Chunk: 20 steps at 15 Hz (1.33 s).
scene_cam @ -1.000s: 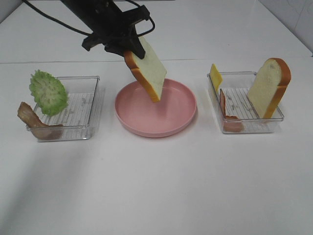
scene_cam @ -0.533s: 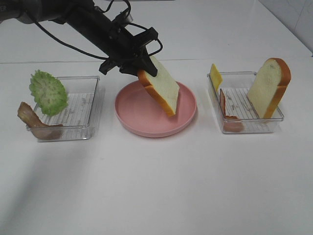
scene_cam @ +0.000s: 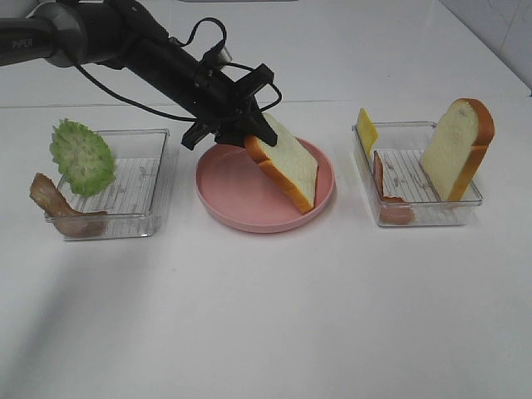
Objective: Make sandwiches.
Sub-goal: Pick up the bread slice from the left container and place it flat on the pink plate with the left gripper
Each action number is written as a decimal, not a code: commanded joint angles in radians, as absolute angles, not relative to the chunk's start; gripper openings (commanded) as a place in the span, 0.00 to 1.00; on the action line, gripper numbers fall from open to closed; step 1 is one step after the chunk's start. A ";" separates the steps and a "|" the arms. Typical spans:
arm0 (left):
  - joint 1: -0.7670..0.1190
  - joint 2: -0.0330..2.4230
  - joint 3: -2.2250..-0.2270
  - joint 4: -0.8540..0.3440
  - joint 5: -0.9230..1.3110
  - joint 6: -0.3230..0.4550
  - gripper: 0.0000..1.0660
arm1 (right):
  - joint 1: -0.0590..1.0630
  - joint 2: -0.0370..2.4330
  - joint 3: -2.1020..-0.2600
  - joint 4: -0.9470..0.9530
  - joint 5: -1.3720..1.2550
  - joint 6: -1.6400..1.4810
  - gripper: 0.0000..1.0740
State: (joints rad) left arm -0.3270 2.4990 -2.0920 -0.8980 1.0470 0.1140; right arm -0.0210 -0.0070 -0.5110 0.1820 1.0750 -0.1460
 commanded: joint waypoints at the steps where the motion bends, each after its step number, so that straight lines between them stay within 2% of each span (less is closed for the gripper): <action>1: -0.333 2.502 -2.096 -0.913 1.071 0.085 0.09 | -0.021 -0.018 -0.506 0.184 1.066 -0.155 0.75; 2: -0.333 2.502 -2.096 -0.913 1.078 0.082 0.21 | -0.021 -0.018 -0.506 0.184 1.066 -0.155 0.75; 3: -0.333 2.502 -2.096 -0.913 1.083 0.082 0.40 | -0.021 -0.018 -0.506 0.184 1.066 -0.155 0.75; 4: -0.333 2.501 -2.097 -0.913 1.083 0.083 0.54 | -0.021 -0.018 -0.506 0.184 1.066 -0.155 0.75; 5: -0.333 2.498 -2.097 -0.906 1.083 0.092 0.61 | -0.021 -0.018 -0.506 0.184 1.066 -0.155 0.75; 7: -0.333 2.495 -2.133 -0.853 1.104 0.100 0.62 | -0.021 -0.018 -0.506 0.184 1.066 -0.155 0.75; 9: -0.337 2.495 -2.193 -0.752 1.147 0.059 0.64 | -0.021 -0.018 -0.506 0.184 1.066 -0.155 0.75; 10: -0.343 2.495 -2.225 -0.679 1.177 0.032 0.69 | -0.021 -0.018 -0.506 0.184 1.066 -0.155 0.75; 11: -0.343 2.495 -2.225 -0.679 1.177 0.032 0.69 | -0.021 -0.018 -0.506 0.184 1.066 -0.155 0.75; 12: -0.357 2.495 -2.274 -0.552 1.221 -0.014 0.74 | -0.021 -0.018 -0.506 0.184 1.066 -0.155 0.75; 13: -0.375 2.495 -2.329 -0.438 1.276 -0.069 0.74 | -0.021 -0.018 -0.506 0.184 1.066 -0.155 0.75; 18: -0.372 2.484 -2.441 -0.396 1.283 -0.084 0.74 | -0.021 -0.018 -0.506 0.183 1.066 -0.155 0.75; 20: -0.372 2.451 -2.441 -0.301 1.283 -0.084 0.73 | -0.021 -0.018 -0.506 0.183 1.066 -0.155 0.75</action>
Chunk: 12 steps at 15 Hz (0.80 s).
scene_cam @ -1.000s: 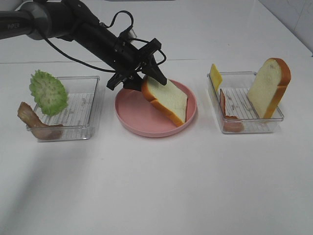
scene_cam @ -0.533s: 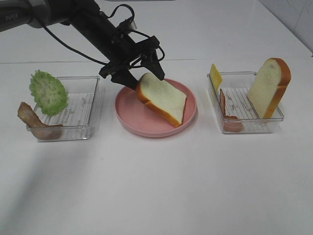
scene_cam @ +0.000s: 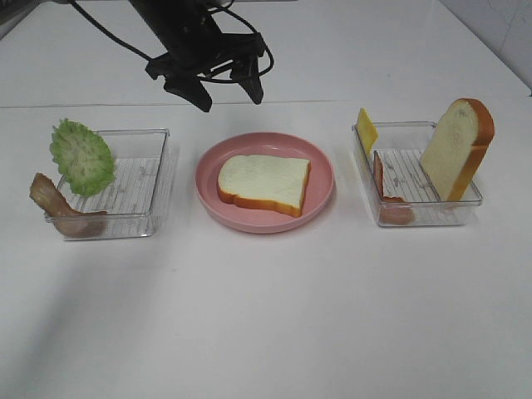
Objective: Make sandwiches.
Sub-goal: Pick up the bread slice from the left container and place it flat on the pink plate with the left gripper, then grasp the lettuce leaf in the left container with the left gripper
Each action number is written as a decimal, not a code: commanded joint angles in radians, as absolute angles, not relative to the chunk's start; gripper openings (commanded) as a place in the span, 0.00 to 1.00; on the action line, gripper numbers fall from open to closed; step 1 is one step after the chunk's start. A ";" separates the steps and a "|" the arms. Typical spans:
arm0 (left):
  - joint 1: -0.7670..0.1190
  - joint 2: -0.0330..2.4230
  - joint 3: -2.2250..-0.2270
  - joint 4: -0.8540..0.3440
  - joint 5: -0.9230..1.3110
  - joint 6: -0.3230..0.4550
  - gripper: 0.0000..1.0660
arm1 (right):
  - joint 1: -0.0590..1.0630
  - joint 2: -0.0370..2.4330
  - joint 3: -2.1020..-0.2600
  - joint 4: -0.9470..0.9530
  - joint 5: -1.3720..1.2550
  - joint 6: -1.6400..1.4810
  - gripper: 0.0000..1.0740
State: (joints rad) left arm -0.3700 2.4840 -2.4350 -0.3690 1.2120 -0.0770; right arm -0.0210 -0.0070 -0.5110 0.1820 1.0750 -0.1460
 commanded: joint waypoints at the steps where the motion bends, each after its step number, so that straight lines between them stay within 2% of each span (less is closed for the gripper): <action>1: -0.372 2.434 -2.441 -0.242 1.283 -0.093 0.73 | -0.021 -0.018 -0.506 0.184 1.066 -0.155 0.75; 3: -0.372 2.379 -2.441 -0.133 1.283 -0.114 0.70 | -0.021 -0.018 -0.506 0.184 1.066 -0.155 0.75; 5: -0.360 2.347 -2.441 -0.084 1.283 -0.121 0.68 | -0.021 -0.018 -0.506 0.184 1.066 -0.155 0.75; 12: -0.217 2.219 -2.289 -0.078 1.283 -0.125 0.68 | -0.021 -0.018 -0.506 0.184 1.066 -0.155 0.75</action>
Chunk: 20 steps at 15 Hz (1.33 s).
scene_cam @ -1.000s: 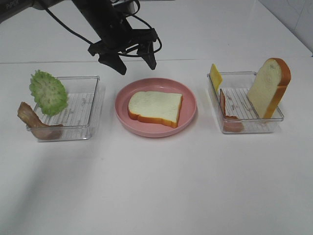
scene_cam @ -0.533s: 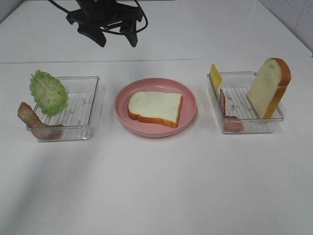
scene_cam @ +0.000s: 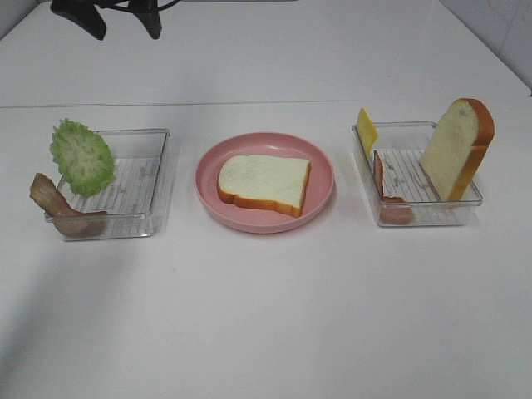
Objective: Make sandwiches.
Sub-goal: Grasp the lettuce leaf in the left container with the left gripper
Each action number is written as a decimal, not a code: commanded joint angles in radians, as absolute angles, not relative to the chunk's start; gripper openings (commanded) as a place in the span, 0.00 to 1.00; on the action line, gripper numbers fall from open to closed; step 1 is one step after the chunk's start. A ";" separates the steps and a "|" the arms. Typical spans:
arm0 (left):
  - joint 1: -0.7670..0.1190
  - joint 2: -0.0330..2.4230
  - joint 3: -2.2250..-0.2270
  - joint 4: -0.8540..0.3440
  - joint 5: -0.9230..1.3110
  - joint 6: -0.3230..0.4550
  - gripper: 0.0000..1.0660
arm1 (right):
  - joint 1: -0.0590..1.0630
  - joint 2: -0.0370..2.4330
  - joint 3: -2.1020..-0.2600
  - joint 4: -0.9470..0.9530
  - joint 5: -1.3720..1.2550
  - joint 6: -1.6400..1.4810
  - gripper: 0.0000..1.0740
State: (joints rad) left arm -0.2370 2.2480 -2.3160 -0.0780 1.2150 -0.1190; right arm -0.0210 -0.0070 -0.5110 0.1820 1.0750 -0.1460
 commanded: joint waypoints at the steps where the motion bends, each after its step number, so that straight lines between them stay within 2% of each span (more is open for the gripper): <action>1: -0.178 2.217 -2.265 -0.065 1.283 -0.125 0.68 | -0.021 -0.018 -0.506 0.184 1.066 -0.155 0.75; 8: -0.093 2.220 -2.128 -0.036 1.282 -0.119 0.68 | -0.021 -0.018 -0.506 0.184 1.066 -0.155 0.75; 10: -0.093 2.253 -2.071 -0.034 1.268 -0.117 0.68 | -0.021 -0.018 -0.506 0.184 1.066 -0.155 0.75; 20: -0.092 2.370 -2.072 -0.026 1.190 -0.121 0.66 | -0.021 -0.018 -0.506 0.184 1.066 -0.155 0.75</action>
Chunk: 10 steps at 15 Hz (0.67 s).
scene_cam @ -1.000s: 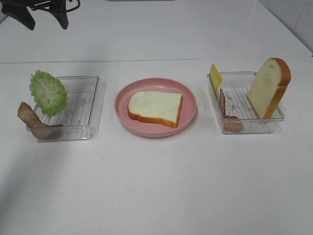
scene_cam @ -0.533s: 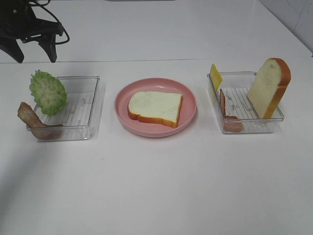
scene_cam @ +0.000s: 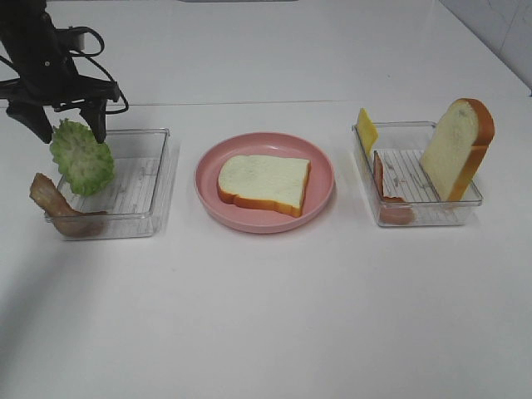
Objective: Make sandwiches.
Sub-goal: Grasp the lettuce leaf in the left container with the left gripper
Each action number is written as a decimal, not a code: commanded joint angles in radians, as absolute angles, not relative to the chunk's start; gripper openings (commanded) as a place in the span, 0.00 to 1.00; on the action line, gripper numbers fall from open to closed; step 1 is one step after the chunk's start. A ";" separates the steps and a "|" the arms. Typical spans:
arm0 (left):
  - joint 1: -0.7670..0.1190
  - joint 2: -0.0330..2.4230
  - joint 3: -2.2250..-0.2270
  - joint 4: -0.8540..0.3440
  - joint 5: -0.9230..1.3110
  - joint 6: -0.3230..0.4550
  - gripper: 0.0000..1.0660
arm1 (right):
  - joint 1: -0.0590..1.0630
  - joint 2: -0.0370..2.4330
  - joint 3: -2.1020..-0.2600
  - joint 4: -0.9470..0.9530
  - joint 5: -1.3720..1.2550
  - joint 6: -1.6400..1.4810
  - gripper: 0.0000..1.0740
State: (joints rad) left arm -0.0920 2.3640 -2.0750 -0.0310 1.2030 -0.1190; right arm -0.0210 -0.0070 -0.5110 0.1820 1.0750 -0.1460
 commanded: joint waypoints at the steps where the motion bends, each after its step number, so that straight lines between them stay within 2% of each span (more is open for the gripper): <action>1: -0.092 2.370 -2.072 -0.026 1.177 -0.121 0.61 | -0.021 -0.018 -0.506 0.184 1.066 -0.155 0.75; 4: -0.092 2.370 -2.072 -0.026 1.161 -0.121 0.50 | -0.021 -0.018 -0.506 0.184 1.066 -0.155 0.75; 7: -0.092 2.370 -2.072 -0.026 1.165 -0.121 0.49 | -0.021 -0.018 -0.506 0.184 1.066 -0.155 0.75; 10: -0.092 2.370 -2.072 -0.026 1.184 -0.121 0.27 | -0.021 -0.018 -0.506 0.184 1.066 -0.155 0.75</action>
State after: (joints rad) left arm -0.0920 2.3700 -2.0750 -0.0310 1.1760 -0.1190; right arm -0.0210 -0.0070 -0.5110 0.1820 1.0750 -0.1460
